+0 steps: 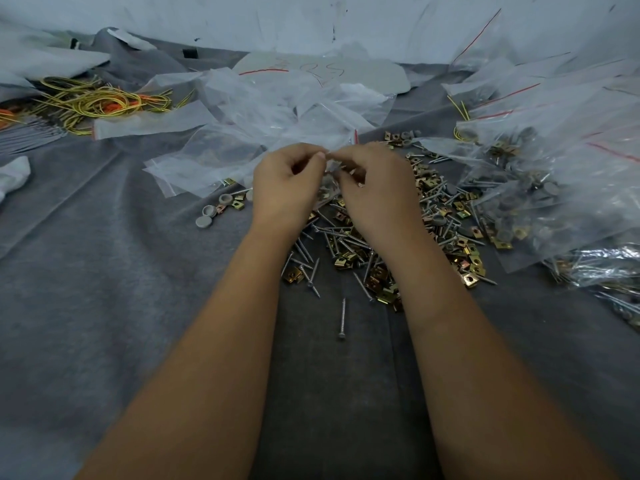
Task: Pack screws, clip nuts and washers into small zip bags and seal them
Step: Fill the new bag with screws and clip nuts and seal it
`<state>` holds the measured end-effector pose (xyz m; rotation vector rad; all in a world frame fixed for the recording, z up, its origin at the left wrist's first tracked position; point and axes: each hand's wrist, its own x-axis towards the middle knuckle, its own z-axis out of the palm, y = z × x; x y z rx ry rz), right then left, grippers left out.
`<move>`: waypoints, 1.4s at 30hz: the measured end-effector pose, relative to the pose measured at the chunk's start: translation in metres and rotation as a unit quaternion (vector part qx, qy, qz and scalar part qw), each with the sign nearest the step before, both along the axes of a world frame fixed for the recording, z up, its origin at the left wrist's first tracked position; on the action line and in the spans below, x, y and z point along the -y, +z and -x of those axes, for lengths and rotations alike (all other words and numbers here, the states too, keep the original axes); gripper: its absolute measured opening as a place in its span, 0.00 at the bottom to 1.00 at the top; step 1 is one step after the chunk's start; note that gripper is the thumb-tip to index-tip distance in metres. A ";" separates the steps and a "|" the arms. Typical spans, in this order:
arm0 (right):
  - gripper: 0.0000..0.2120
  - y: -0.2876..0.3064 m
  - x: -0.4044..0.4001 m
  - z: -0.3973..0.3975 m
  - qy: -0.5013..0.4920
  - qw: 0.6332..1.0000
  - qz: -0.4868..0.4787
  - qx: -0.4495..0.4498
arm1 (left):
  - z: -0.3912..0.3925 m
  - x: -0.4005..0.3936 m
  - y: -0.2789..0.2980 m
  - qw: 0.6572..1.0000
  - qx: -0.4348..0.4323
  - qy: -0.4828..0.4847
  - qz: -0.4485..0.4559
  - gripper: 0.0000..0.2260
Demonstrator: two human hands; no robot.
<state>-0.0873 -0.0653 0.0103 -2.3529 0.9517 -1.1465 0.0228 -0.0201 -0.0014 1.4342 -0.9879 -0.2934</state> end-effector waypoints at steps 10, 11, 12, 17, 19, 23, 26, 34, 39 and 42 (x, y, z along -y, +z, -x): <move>0.07 -0.002 -0.001 0.004 -0.060 0.989 0.011 -0.131 | -0.010 0.002 -0.006 0.990 0.043 0.133 -0.006 0.11; 0.08 -0.003 -0.002 0.004 -0.059 0.980 0.022 -0.190 | -0.011 0.002 -0.006 0.989 0.054 0.141 -0.009 0.12; 0.10 -0.002 -0.003 0.005 -0.058 0.970 0.034 -0.231 | -0.012 0.002 -0.007 0.987 0.063 0.144 -0.013 0.12; 0.11 0.000 -0.005 0.004 -0.045 0.953 0.082 -0.287 | -0.008 0.005 -0.008 0.988 0.088 0.101 -0.071 0.10; 0.10 -0.001 -0.005 0.004 -0.046 0.959 0.077 -0.267 | -0.008 0.004 -0.008 0.989 0.085 0.086 -0.085 0.09; 0.07 -0.002 -0.002 0.005 -0.082 0.988 0.001 -0.129 | -0.007 0.004 -0.008 0.990 0.070 0.082 -0.089 0.07; 0.04 -0.001 -0.001 0.005 -0.087 0.993 -0.074 -0.014 | -0.005 0.002 -0.006 0.988 0.087 0.076 -0.102 0.06; 0.08 0.004 0.001 0.006 -0.045 0.967 -0.186 0.170 | -0.002 -0.002 -0.003 0.989 0.078 0.071 -0.109 0.09; 0.10 -0.001 0.004 0.002 0.000 0.959 -0.228 0.165 | -0.004 0.000 -0.006 0.993 0.045 0.066 -0.091 0.08; 0.11 -0.001 0.005 0.002 -0.007 0.959 -0.229 0.167 | -0.006 0.002 -0.007 0.994 0.014 0.076 -0.079 0.08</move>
